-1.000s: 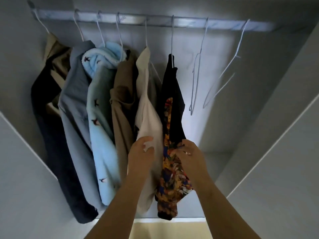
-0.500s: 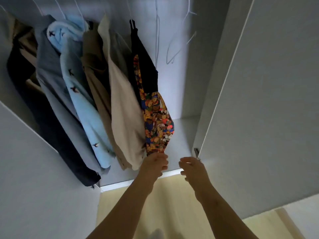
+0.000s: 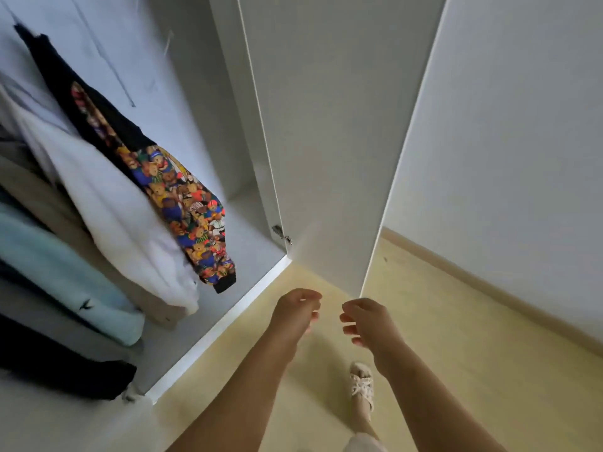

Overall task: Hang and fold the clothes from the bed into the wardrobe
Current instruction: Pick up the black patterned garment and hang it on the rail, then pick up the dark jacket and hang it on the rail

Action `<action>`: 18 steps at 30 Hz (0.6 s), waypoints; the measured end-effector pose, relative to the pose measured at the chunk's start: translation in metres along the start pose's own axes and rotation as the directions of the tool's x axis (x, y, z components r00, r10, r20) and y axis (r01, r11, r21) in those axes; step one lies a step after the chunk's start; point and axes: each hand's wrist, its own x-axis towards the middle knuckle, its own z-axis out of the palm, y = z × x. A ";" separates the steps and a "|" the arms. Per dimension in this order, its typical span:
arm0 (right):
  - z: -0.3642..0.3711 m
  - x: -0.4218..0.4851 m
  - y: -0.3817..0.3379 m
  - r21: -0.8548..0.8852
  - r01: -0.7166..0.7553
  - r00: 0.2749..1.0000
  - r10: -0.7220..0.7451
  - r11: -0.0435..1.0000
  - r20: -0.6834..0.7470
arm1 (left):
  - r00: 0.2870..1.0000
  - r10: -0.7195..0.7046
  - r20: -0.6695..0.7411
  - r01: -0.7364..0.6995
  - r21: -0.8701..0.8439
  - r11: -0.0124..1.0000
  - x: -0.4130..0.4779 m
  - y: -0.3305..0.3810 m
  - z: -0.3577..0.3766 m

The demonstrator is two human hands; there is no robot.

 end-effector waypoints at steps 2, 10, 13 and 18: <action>-0.019 -0.026 0.026 0.053 -0.026 0.997 0.030 0.998 -0.073 | 0.998 0.020 0.065 -0.023 0.053 0.998 -0.019 -0.012 0.020; -0.095 -0.116 0.126 0.259 -0.087 0.945 0.162 0.962 -0.285 | 0.943 0.011 0.334 -0.118 0.303 0.946 -0.096 -0.062 0.109; -0.136 -0.153 0.168 0.351 -0.079 0.908 0.212 0.933 -0.360 | 0.908 -0.010 0.418 -0.167 0.385 0.908 -0.133 -0.083 0.159; -0.212 -0.234 0.242 0.473 -0.054 0.830 0.303 0.879 -0.468 | 0.839 -0.061 0.540 -0.224 0.446 0.866 -0.209 -0.132 0.248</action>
